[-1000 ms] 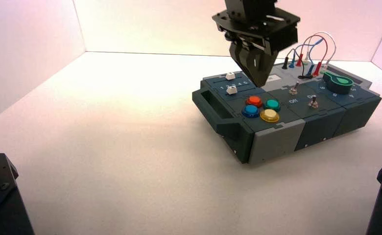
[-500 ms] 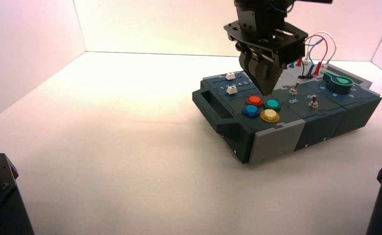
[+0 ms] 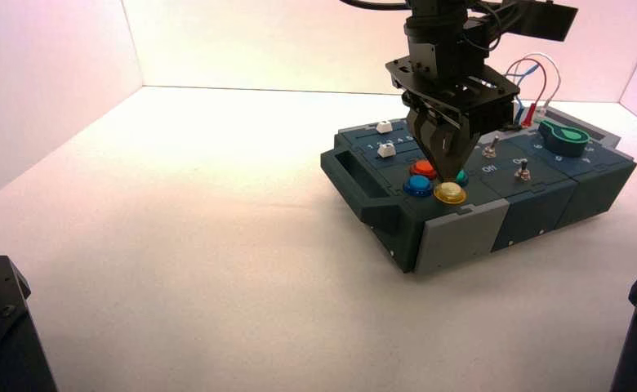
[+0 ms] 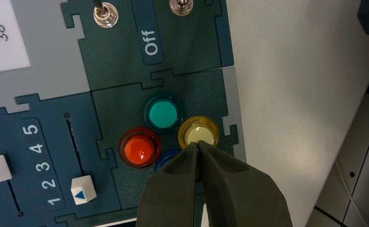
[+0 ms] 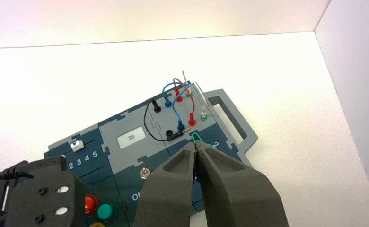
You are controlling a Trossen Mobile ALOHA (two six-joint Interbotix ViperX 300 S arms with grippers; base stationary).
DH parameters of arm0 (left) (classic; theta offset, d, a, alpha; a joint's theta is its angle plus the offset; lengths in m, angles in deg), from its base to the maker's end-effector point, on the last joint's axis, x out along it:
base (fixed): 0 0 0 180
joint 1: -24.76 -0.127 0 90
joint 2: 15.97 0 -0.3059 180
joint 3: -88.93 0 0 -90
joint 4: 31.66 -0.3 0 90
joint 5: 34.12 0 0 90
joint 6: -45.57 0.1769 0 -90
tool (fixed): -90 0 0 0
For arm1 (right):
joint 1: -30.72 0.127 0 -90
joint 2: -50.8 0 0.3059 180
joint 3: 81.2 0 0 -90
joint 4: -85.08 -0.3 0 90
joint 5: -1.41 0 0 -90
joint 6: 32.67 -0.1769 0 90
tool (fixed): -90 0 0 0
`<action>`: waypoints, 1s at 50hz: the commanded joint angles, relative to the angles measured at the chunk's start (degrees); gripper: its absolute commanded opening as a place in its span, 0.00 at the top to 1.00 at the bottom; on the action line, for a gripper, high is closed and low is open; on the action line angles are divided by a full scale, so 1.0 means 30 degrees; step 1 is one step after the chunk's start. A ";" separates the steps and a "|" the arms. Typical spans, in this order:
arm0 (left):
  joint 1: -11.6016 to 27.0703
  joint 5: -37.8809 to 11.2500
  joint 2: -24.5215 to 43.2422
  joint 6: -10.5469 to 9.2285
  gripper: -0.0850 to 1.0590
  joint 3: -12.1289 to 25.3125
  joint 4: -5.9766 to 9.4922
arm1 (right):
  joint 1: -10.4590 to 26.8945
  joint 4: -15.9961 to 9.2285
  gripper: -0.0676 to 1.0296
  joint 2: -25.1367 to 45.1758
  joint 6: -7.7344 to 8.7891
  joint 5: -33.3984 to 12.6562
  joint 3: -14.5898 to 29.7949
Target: Push the yellow button with the left gripper.
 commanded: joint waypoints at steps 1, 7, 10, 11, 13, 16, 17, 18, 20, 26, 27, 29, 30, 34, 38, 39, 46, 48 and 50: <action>0.0059 -0.0146 -0.0322 0.0205 0.95 0.0527 0.0029 | -0.0146 0.0000 0.96 0.0117 -0.0117 0.0205 0.0410; 0.0059 -0.0410 -0.0117 0.0205 0.95 0.0703 0.0029 | -0.0146 0.0000 0.96 0.0088 -0.0117 0.0234 0.0410; 0.0059 -0.0557 0.0000 0.0234 0.95 0.0791 0.0029 | -0.0146 0.0000 0.96 0.0117 -0.0117 0.0234 0.0410; 0.0059 -0.0615 0.0029 0.0234 0.95 0.0820 0.0029 | -0.0146 0.0000 0.96 0.0117 -0.0117 0.0234 0.0439; 0.0088 -0.0703 0.0117 0.0234 0.95 0.0908 0.0029 | -0.0146 0.0000 0.96 0.0088 -0.0117 0.0234 0.0439; 0.0088 -0.0791 0.0234 0.0234 0.95 0.0996 0.0029 | -0.0117 0.0000 0.96 0.0088 -0.0117 0.0234 0.0439; 0.0088 -0.0791 0.0234 0.0264 0.95 0.1025 0.0029 | -0.0146 0.0000 0.96 0.0088 -0.0117 0.0234 0.0410; 0.0088 -0.0791 0.0264 0.0264 0.95 0.1025 0.0029 | -0.0146 0.0000 0.96 0.0088 -0.0117 0.0234 0.0410; 0.0088 -0.0820 0.0264 0.0264 0.95 0.1084 0.0029 | -0.0146 0.0000 0.96 0.0088 -0.0117 0.0234 0.0439; 0.0088 -0.0967 0.0322 0.0264 0.95 0.1172 0.0029 | -0.0117 0.0000 0.96 0.0059 -0.0117 0.0234 0.0439; 0.0088 -0.0996 0.0352 0.0264 0.95 0.1172 0.0029 | -0.0146 0.0000 0.96 0.0059 -0.0117 0.0234 0.0410; 0.0088 -0.1025 0.0352 0.0264 0.95 0.1172 0.0029 | -0.0146 0.0000 0.96 0.0059 -0.0117 0.0234 0.0439; 0.0088 -0.1025 0.0352 0.0264 0.95 0.1172 0.0029 | -0.0146 0.0000 0.96 0.0059 -0.0117 0.0234 0.0410; 0.0088 -0.1025 0.0381 0.0264 0.95 0.1172 0.0029 | -0.0146 0.0000 0.96 0.0059 -0.0117 0.0234 0.0439; 0.0088 -0.1025 0.0381 0.0264 0.95 0.1172 0.0029 | -0.0117 0.0000 0.96 0.0059 -0.0117 0.0234 0.0439; 0.0088 -0.1025 0.0381 0.0264 0.95 0.1172 0.0029 | -0.0146 0.0000 0.96 0.0059 -0.0117 0.0234 0.0439; 0.0088 -0.1025 0.0381 0.0264 0.95 0.1172 0.0029 | -0.0146 0.0000 0.96 0.0029 -0.0117 0.0234 0.0439; 0.0088 -0.1025 0.0352 0.0264 0.95 0.1201 0.0029 | -0.0146 0.0000 0.96 0.0029 -0.0117 0.0234 0.0439; 0.0088 -0.1055 0.0322 0.0264 0.95 0.1230 0.0029 | -0.0117 0.0000 0.96 0.0029 -0.0117 0.0234 0.0439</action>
